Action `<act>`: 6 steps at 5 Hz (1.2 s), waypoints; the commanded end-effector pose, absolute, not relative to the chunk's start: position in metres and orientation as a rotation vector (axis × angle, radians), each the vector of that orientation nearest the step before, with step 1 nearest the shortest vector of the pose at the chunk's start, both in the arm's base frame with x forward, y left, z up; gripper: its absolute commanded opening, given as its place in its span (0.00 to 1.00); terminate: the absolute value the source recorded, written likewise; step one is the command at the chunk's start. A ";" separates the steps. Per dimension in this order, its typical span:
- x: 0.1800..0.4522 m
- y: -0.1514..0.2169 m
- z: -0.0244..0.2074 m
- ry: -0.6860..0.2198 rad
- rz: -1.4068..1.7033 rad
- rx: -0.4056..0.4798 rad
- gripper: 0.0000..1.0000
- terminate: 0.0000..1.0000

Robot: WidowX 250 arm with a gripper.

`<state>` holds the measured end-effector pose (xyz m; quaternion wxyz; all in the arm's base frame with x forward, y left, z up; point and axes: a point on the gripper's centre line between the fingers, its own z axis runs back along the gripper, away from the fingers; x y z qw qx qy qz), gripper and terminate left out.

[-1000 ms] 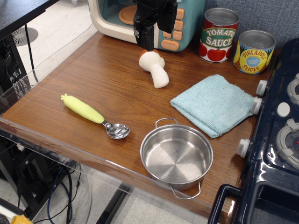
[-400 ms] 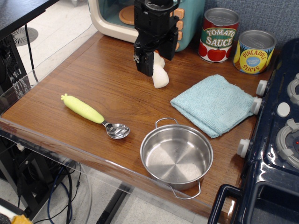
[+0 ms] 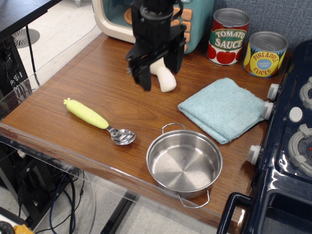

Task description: Pick up the pot and place it on the blue cloth.

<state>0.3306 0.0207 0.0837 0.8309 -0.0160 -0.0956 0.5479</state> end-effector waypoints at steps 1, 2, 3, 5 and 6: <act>0.271 0.011 0.083 -0.241 0.851 -0.076 1.00 0.00; 0.249 0.013 0.064 -0.202 0.752 -0.056 1.00 0.00; 0.246 0.014 0.052 -0.173 0.712 -0.083 1.00 0.00; 0.252 -0.009 0.041 -0.163 0.646 -0.090 1.00 0.00; 0.254 -0.019 0.034 -0.155 0.625 -0.091 1.00 0.00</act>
